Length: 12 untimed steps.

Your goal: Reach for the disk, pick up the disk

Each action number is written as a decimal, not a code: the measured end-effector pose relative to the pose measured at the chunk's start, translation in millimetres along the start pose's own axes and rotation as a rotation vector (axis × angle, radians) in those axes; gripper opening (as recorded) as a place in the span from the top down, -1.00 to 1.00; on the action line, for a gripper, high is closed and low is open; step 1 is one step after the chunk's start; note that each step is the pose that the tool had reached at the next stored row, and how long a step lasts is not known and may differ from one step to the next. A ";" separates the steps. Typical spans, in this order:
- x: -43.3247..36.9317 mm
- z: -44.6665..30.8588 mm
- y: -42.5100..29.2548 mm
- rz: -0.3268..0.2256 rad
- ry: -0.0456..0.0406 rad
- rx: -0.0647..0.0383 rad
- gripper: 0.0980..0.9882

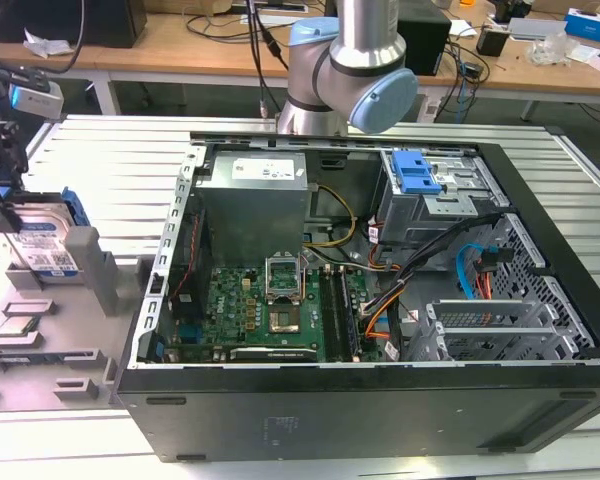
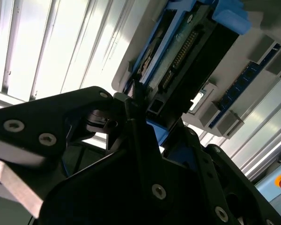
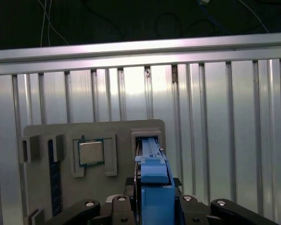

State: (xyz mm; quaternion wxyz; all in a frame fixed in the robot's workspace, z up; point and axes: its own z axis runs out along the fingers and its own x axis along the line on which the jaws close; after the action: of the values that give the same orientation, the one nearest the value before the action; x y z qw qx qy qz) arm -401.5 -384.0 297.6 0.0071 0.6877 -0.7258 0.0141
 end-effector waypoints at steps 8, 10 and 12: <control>0.5 -16.5 -0.2 0.000 0.0001 0.000 0.39; 0.5 -19.8 -0.3 0.000 0.0001 0.000 0.39; 0.7 -24.9 -0.5 0.000 0.0001 0.000 0.39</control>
State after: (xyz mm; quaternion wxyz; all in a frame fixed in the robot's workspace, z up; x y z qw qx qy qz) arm -401.2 -383.9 322.5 0.0072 0.6877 -0.7258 0.0140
